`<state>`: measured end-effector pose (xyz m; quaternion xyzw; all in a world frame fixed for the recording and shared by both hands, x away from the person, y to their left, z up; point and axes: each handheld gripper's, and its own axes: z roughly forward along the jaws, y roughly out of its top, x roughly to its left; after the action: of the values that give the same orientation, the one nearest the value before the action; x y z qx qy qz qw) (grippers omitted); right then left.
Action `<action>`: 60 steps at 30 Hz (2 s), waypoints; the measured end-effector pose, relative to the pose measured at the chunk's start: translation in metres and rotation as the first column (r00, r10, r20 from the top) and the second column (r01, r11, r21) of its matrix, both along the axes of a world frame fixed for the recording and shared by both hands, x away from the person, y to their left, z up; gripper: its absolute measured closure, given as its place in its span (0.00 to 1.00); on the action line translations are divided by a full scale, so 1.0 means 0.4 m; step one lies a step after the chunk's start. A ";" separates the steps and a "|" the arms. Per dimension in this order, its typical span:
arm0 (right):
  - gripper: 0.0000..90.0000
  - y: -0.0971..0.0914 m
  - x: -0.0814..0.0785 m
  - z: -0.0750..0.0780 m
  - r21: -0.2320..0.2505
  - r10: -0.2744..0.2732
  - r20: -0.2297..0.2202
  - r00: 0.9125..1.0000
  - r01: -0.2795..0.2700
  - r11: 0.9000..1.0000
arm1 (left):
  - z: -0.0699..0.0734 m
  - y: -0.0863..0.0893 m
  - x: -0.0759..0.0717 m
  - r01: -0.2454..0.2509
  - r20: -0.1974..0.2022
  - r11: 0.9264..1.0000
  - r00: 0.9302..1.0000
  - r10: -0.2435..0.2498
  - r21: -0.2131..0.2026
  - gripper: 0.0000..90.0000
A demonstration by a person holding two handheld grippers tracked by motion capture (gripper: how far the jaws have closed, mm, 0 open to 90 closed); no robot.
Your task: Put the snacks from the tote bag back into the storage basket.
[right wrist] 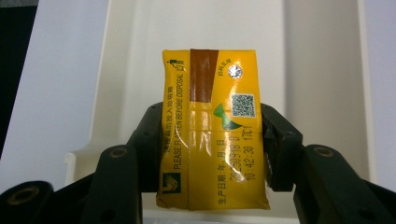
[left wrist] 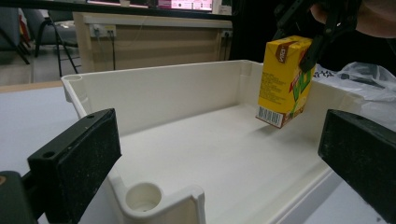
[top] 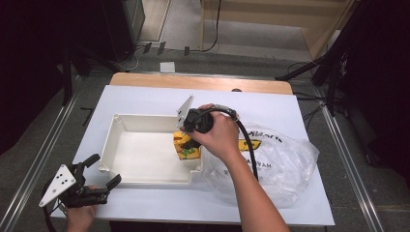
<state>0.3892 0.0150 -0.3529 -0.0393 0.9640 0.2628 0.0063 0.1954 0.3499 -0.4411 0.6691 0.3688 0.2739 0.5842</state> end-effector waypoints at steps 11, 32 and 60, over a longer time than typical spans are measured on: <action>0.58 0.001 0.001 -0.010 -0.002 0.003 -0.007 1.000 -0.003 1.000 | 0.000 -0.001 0.000 -0.002 0.000 1.000 1.000 0.002 0.002 0.00; 0.58 0.003 -0.002 -0.032 -0.015 0.000 -0.015 1.000 0.000 1.000 | 0.000 -0.001 0.000 -0.002 0.000 1.000 1.000 0.002 0.002 0.00; 0.48 -0.050 -0.013 -0.023 0.075 -0.025 -0.070 0.997 0.031 0.997 | 0.000 -0.001 0.000 -0.006 0.000 1.000 1.000 0.006 0.002 0.00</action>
<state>0.3838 -0.0049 -0.3621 -0.0164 0.9534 0.3004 -0.0218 0.1954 0.3494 -0.4411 0.6684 0.3704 0.2761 0.5829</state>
